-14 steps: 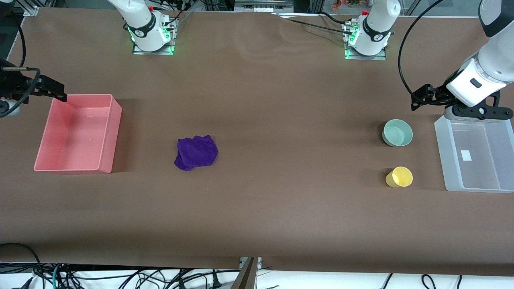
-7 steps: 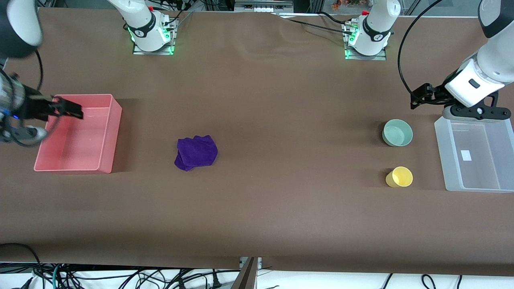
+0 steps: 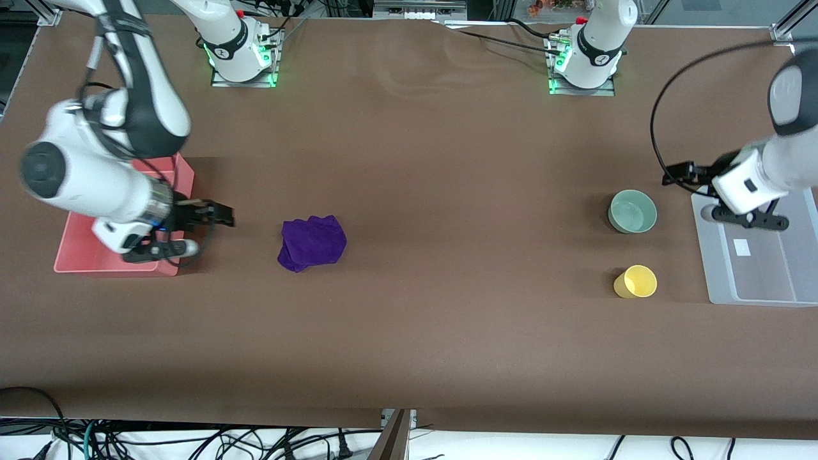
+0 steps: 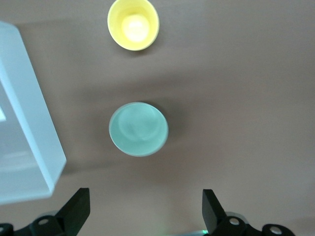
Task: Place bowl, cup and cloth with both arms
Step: 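Lower the right gripper onto the purple cloth while the left gripper grasps the bowl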
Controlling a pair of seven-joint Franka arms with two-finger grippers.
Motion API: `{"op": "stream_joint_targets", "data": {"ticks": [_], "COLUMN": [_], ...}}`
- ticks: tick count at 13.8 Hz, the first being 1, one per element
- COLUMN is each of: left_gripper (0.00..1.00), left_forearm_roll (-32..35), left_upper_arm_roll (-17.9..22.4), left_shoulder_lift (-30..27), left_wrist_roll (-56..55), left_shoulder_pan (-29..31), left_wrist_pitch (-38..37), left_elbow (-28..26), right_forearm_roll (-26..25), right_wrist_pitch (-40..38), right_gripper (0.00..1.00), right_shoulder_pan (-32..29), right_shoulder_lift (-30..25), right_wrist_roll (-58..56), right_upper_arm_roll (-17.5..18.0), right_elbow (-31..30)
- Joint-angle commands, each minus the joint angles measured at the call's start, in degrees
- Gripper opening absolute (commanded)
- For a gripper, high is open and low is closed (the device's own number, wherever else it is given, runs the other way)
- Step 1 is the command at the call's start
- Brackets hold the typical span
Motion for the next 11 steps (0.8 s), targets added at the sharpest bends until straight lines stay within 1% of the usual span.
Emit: {"op": "stream_joint_targets", "data": {"ticks": [1, 2, 4, 5, 6, 8, 9, 10, 11], "left_gripper": [1.00, 1.00, 1.00, 1.00, 0.95, 0.63, 0.33, 0.14, 0.02], "left_forearm_roll": [0.9, 0.9, 1.2, 1.3, 1.3, 1.3, 1.3, 1.2, 1.3], "left_upper_arm_roll": [-0.4, -0.4, -0.4, -0.4, -0.4, -0.4, -0.4, -0.4, -0.4], "left_shoulder_lift": [3.0, 3.2, 3.3, 4.5, 6.3, 10.6, 11.7, 12.0, 12.1], "left_wrist_roll": [8.1, 9.9, 11.7, 14.1, 16.8, 21.5, 23.8, 25.0, 25.2], "left_shoulder_pan": [3.2, 3.8, 3.8, 3.8, 4.1, 5.2, 5.5, 5.5, 5.5], "left_wrist_pitch": [9.9, 15.3, 25.8, 30.7, 35.5, 40.3, 41.1, 41.2, 41.2], "left_elbow": [-5.2, -9.1, -16.7, -19.5, -21.3, -21.7, -21.4, -21.4, -21.2], "right_forearm_roll": [0.2, -0.7, -6.1, -7.9, -8.3, -8.4, -8.4, -8.5, -8.5], "right_wrist_pitch": [6.2, 7.6, 9.4, 10.2, 12.3, 14.6, 15.8, 17.0, 18.4], "right_gripper": [1.00, 1.00, 1.00, 1.00, 1.00, 1.00, 1.00, 1.00, 1.00], "right_shoulder_pan": [3.3, 4.9, 7.2, 8.2, 8.3, 8.4, 8.4, 8.6, 8.9], "right_shoulder_lift": [3.2, 4.9, 8.5, 10.1, 11.4, 13.7, 14.9, 15.8, 16.1], "right_wrist_roll": [6.0, 6.0, 6.2, 6.3, 6.7, 7.5, 7.5, 7.5, 7.5], "right_upper_arm_roll": [1.7, 1.7, 1.7, 1.7, 1.7, 1.7, 1.7, 1.7, 1.7], "right_elbow": [-2.0, -2.0, -1.9, -1.9, -2.1, -2.2, -2.2, -2.3, -3.0]}}
